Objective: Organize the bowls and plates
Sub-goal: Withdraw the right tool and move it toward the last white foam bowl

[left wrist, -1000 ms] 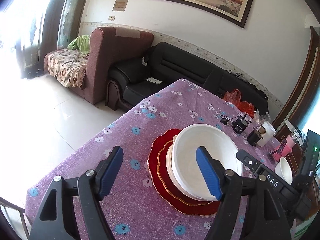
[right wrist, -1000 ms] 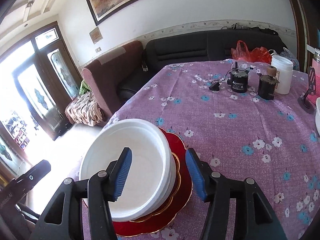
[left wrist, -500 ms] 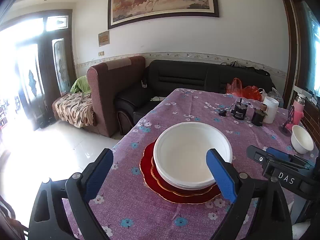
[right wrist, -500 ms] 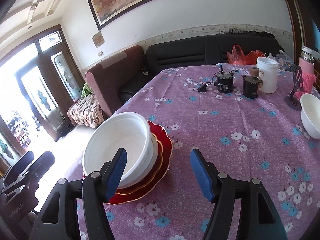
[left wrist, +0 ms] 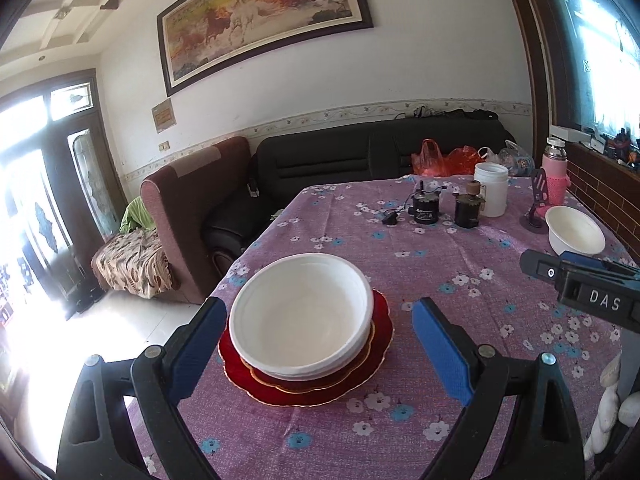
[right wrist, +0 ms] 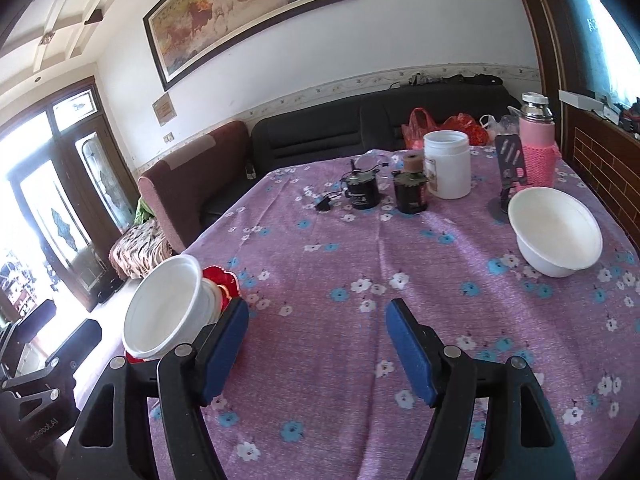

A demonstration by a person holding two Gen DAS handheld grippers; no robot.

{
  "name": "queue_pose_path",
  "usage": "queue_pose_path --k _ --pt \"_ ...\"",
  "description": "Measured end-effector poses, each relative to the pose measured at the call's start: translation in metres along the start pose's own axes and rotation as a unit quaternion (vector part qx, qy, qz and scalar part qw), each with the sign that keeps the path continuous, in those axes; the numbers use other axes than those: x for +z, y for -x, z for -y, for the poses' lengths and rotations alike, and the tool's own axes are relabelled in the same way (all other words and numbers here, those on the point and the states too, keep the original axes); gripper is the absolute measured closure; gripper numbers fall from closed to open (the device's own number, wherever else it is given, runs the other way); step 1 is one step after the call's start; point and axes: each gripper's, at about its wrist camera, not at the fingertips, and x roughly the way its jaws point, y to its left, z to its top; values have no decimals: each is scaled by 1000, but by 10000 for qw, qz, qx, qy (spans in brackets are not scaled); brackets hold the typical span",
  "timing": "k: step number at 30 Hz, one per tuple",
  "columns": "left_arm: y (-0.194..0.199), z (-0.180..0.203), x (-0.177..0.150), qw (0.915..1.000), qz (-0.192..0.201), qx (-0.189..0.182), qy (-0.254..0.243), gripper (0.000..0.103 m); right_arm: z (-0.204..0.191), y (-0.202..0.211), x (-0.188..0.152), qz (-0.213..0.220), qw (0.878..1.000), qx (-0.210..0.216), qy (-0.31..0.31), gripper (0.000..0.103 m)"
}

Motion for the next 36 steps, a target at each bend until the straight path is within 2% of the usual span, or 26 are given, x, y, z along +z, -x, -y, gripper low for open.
queue_pose_path --k 13,19,24,30,33,36 --pt "-11 74 8 9975 -65 -230 -659 9 105 23 18 296 9959 -438 -740 27" --pt "-23 104 12 9951 -171 -390 -893 9 156 29 28 456 9898 -661 -1179 27" --pt "-31 121 16 9932 -216 -555 -998 9 207 40 39 664 9786 -864 -1744 27" --pt "-35 141 28 9904 -238 -886 -1038 9 262 54 50 811 9590 -1270 -2400 27" --pt "-36 154 38 9879 -217 -1062 -1110 9 278 51 59 794 9510 -1488 -2592 27" --pt "-39 166 52 9852 -267 -1285 -1103 9 286 42 73 791 9491 -1548 -2625 27"
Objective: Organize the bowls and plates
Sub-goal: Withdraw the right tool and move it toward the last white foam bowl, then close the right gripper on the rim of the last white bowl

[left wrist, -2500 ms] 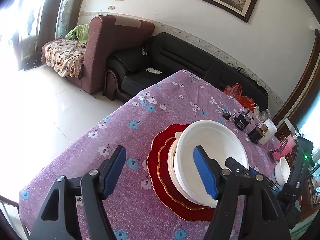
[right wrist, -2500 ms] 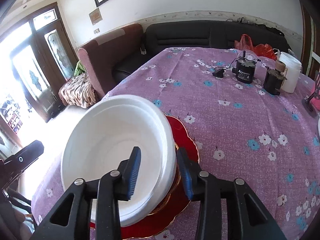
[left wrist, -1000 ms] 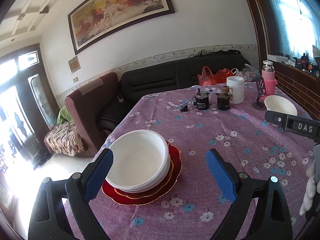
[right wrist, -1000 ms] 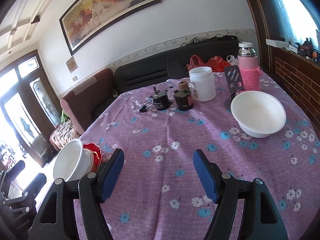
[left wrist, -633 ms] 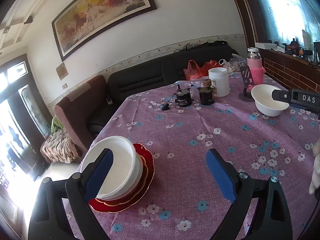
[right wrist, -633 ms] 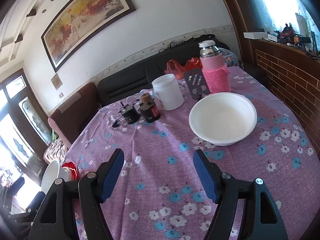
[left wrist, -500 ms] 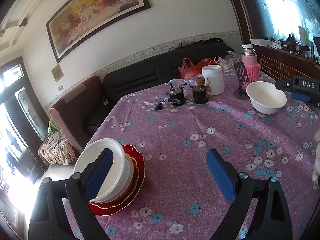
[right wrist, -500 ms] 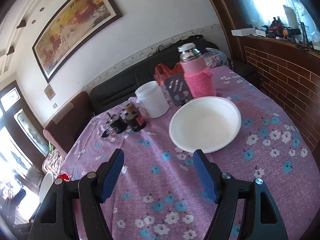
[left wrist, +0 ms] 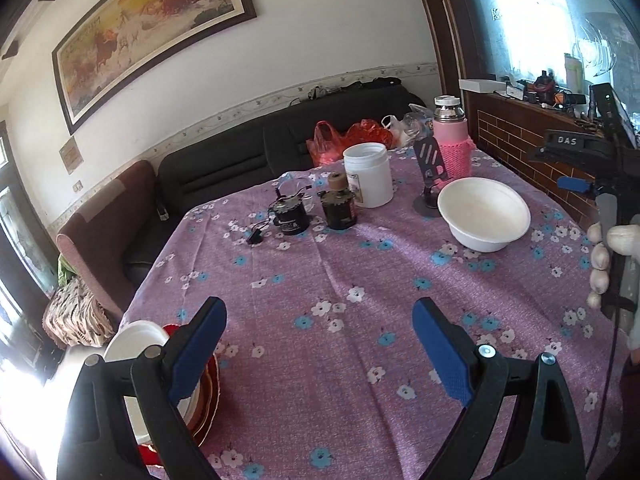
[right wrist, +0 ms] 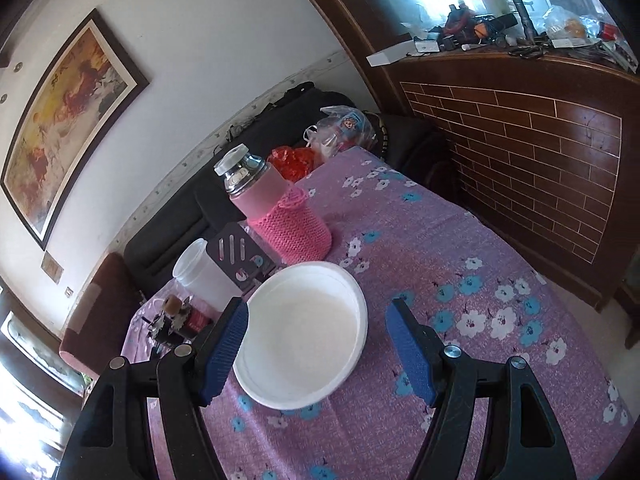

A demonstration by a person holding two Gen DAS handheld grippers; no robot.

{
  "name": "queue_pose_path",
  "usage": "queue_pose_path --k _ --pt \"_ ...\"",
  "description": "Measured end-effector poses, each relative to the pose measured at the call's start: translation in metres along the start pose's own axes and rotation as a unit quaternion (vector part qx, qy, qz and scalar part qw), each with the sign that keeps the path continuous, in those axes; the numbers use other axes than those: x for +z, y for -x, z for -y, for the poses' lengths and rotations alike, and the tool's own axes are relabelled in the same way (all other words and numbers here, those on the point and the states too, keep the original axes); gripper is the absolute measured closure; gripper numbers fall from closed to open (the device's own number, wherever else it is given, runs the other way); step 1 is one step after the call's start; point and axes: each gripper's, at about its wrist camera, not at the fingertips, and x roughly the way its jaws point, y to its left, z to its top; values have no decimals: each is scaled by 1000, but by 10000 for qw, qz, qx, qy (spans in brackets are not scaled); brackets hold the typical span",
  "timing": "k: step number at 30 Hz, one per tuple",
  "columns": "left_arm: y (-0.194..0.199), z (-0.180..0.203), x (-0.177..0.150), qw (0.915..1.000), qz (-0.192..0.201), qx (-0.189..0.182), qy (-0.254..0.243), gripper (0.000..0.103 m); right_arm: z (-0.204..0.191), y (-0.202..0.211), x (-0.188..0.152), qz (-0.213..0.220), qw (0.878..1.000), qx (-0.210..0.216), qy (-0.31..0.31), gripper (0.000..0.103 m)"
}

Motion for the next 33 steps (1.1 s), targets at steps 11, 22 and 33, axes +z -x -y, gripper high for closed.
queue_pose_path --k 11,22,33 --pt "-71 21 86 9945 -180 -907 483 9 8 -53 6 -282 9995 -67 107 28" --pt "-190 74 104 9785 -1071 -1503 926 11 23 -80 -7 -824 9965 63 102 32" --pt "-256 112 96 9589 -1727 -2022 987 47 20 -106 -22 -1238 9919 32 280 55"
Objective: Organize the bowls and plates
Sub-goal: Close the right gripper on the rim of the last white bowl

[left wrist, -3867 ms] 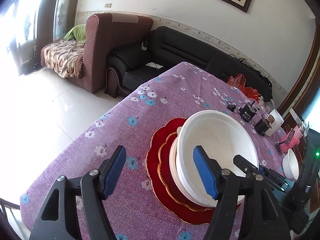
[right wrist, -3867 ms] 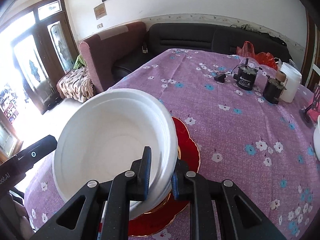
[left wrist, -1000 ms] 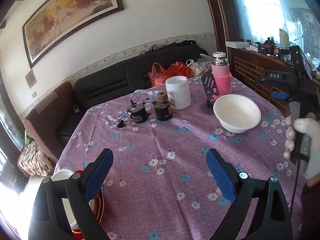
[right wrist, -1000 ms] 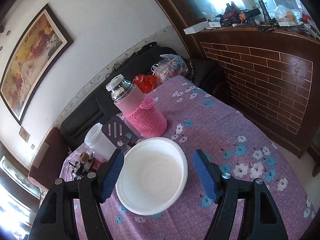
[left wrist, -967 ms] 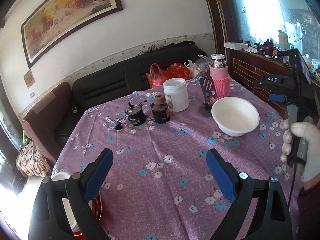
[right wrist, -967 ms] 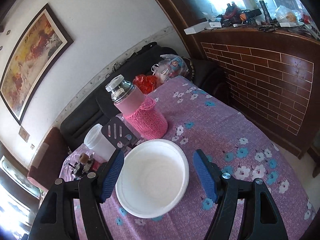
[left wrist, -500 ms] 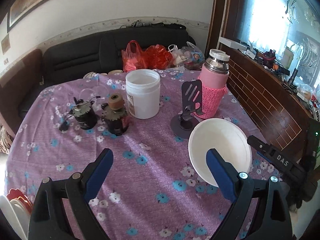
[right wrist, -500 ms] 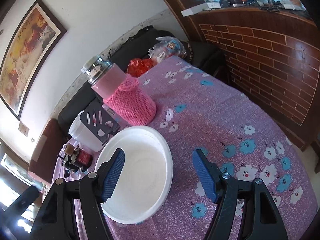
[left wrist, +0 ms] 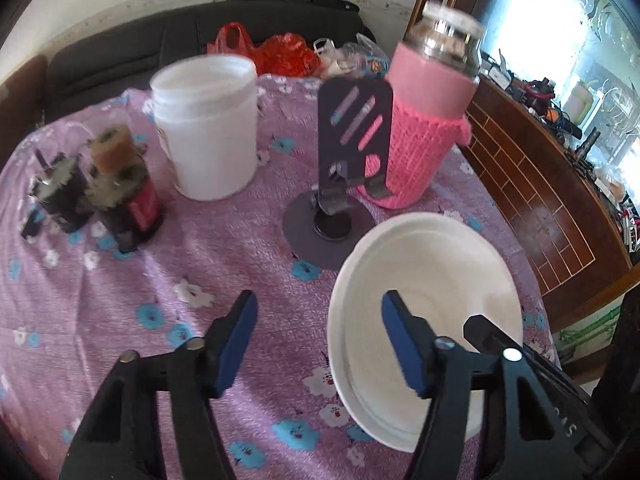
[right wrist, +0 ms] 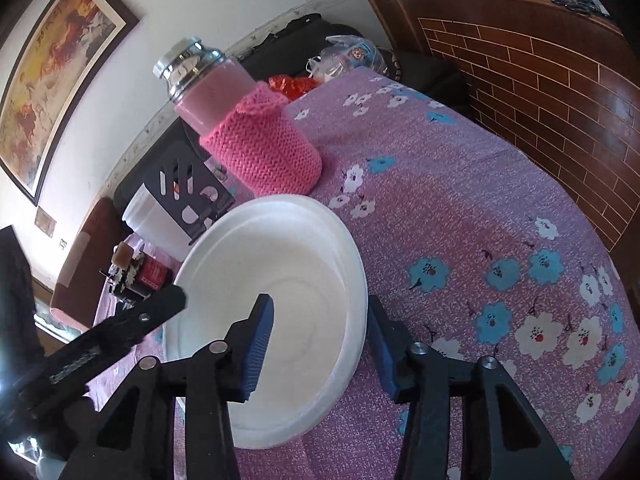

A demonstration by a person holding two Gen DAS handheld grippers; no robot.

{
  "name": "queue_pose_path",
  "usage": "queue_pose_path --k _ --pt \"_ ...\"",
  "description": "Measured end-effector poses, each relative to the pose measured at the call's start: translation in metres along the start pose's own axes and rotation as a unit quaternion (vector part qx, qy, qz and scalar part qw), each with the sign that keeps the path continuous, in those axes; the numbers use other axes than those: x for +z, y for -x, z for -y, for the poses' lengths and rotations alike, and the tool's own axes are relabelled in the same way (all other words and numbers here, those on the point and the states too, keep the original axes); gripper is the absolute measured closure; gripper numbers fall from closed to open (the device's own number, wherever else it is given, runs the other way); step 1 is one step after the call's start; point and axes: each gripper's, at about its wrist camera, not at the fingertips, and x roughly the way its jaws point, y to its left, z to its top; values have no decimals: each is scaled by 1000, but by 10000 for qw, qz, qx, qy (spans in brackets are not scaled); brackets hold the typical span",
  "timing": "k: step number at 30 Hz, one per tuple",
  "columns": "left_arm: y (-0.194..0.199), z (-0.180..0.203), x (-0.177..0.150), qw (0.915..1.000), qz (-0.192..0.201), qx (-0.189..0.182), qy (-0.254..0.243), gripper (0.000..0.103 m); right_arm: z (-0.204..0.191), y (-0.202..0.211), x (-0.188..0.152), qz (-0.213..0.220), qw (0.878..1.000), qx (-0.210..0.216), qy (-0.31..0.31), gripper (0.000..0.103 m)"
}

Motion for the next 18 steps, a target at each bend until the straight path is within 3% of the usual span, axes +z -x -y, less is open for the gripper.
queue_pose_path --k 3,5,7,8,13,18 --pt "-18 3 -3 9998 -178 21 -12 51 -1 -6 -1 -66 10000 -50 40 59" --pt "-26 5 -5 9996 -289 -44 -17 63 -1 -9 -2 -115 9999 -28 29 64" --pt "-28 9 -7 9995 -308 -14 -103 86 -1 -11 -2 -104 9999 -55 52 70" --pt "-29 11 -8 9993 -334 -10 -180 91 -1 -11 -2 -111 9999 -44 60 79" --pt "-18 8 -7 9996 -202 26 -218 95 -3 -12 -3 -112 9999 -55 77 88" --pt "2 -7 -12 9999 -74 30 -93 95 -15 -7 -6 -34 9997 53 241 88"
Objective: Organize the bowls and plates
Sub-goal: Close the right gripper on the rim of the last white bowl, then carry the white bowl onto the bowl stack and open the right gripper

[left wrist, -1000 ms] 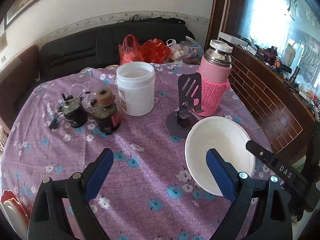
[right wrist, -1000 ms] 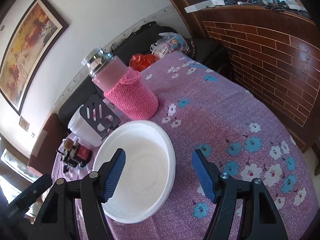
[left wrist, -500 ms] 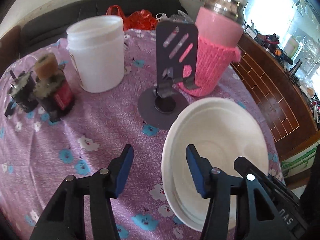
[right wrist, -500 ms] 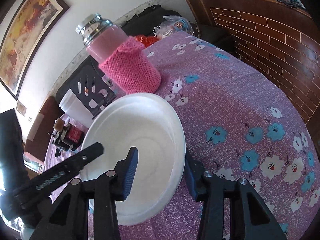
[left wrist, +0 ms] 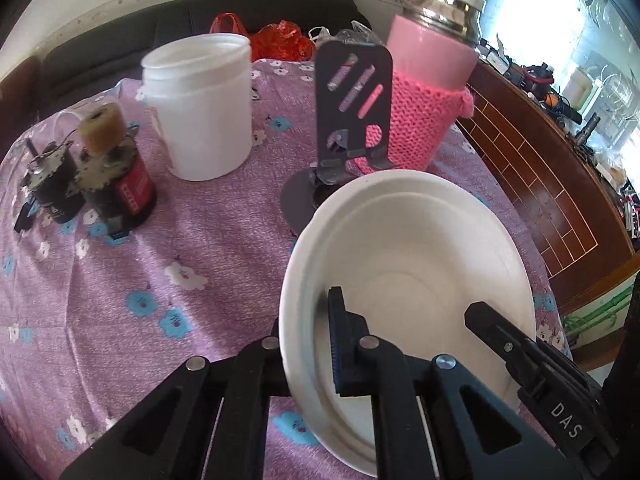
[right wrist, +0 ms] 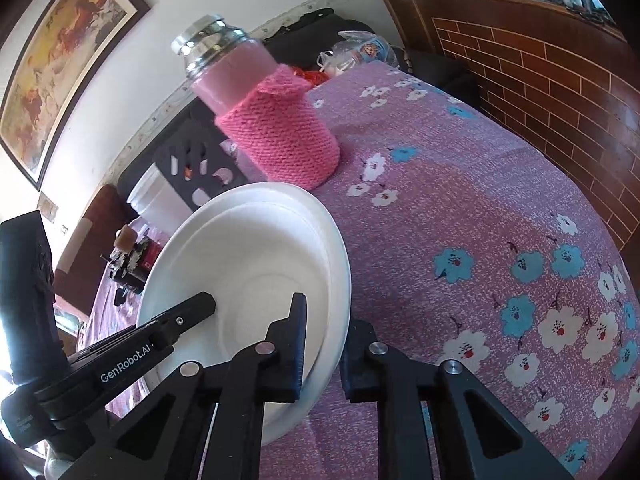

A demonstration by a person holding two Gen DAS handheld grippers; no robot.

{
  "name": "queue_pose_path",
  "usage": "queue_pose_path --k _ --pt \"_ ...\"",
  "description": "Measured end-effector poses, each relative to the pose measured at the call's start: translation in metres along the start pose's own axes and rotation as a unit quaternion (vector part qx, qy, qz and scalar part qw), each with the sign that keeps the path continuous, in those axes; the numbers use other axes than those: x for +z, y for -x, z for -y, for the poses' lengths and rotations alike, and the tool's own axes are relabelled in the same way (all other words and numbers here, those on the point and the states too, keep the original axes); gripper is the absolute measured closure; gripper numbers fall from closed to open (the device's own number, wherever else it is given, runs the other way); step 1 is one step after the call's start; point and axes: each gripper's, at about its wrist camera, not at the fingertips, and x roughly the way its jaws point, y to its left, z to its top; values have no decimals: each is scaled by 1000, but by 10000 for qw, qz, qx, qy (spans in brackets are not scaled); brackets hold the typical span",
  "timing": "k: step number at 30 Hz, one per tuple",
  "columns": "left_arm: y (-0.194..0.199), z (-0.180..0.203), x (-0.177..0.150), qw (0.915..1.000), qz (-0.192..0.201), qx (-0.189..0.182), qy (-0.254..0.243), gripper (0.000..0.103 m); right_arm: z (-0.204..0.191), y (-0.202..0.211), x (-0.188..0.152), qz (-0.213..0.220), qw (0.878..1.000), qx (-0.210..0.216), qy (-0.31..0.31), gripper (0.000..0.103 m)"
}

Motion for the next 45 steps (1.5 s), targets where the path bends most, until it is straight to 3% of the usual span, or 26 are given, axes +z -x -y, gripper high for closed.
queue_pose_path --k 6,13,19,26,33,39,45 --pt "31 -21 -16 9992 315 131 195 95 -23 5 -8 50 9988 385 294 88" --pt "90 -72 -55 9951 717 382 572 95 -74 11 -32 21 9914 940 908 88" --pt "145 -114 -97 9861 1127 832 897 95 -140 26 -75 -4 9756 1271 1791 88" --pt "205 -155 -144 9751 1495 974 1314 95 -202 52 -123 -5 9565 1522 2490 87" --pt "259 -186 -189 9608 1882 1231 1624 95 -251 75 -154 -112 9445 1783 2757 87" --pt "303 -232 -232 9404 2195 1521 2107 95 -306 84 -191 -215 9286 1956 3146 87" --pt "327 -275 -255 9256 2348 1706 2429 95 -359 75 -223 -420 9176 2020 3397 86"
